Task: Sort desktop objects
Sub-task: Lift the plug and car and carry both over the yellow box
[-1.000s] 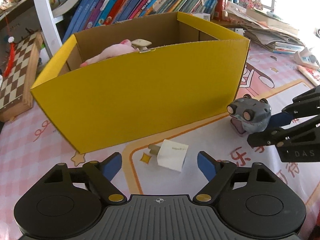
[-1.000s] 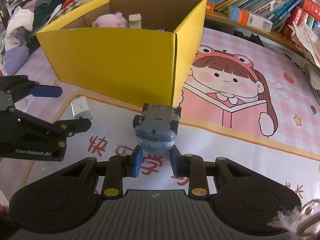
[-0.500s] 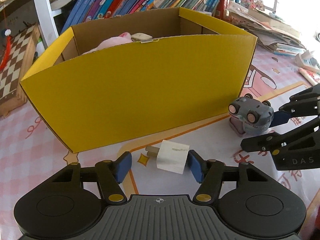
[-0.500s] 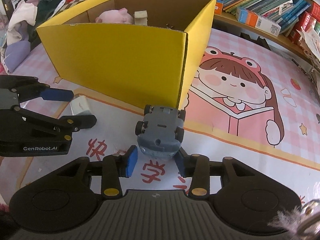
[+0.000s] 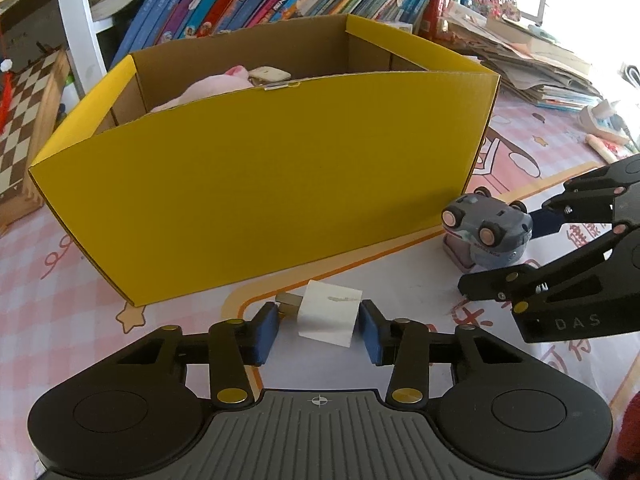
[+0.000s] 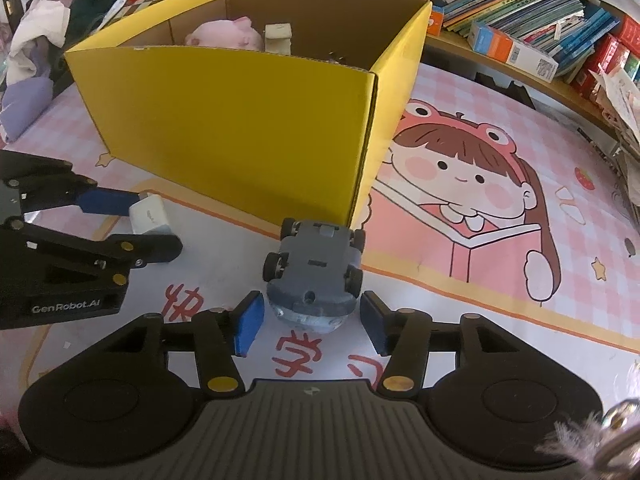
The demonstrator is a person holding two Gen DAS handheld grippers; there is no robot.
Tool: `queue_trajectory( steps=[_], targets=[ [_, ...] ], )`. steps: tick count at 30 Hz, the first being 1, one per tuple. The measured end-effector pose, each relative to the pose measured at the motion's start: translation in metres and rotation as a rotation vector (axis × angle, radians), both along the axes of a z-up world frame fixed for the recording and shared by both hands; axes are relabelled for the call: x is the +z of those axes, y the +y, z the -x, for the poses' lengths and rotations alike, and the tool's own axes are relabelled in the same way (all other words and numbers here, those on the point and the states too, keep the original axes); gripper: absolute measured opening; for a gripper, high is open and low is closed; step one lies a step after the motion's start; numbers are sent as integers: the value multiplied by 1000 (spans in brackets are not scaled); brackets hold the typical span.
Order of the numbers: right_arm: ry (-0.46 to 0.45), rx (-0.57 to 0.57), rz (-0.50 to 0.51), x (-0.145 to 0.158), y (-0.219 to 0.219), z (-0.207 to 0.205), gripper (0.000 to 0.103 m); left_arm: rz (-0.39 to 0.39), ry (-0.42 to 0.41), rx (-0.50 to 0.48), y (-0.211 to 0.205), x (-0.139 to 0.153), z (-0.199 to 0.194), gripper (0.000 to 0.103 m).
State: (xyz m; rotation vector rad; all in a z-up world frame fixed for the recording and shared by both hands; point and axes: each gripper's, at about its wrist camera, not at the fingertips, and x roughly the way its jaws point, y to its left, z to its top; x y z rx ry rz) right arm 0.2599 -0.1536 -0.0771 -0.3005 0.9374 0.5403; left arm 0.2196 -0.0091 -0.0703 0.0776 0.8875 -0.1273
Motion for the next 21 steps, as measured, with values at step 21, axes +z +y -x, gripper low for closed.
queue_trajectory(
  steps=[21],
  targets=[
    [-28,-15,-39,13,-3,11,37,34,-41,-9,6,18,19,42]
  ],
)
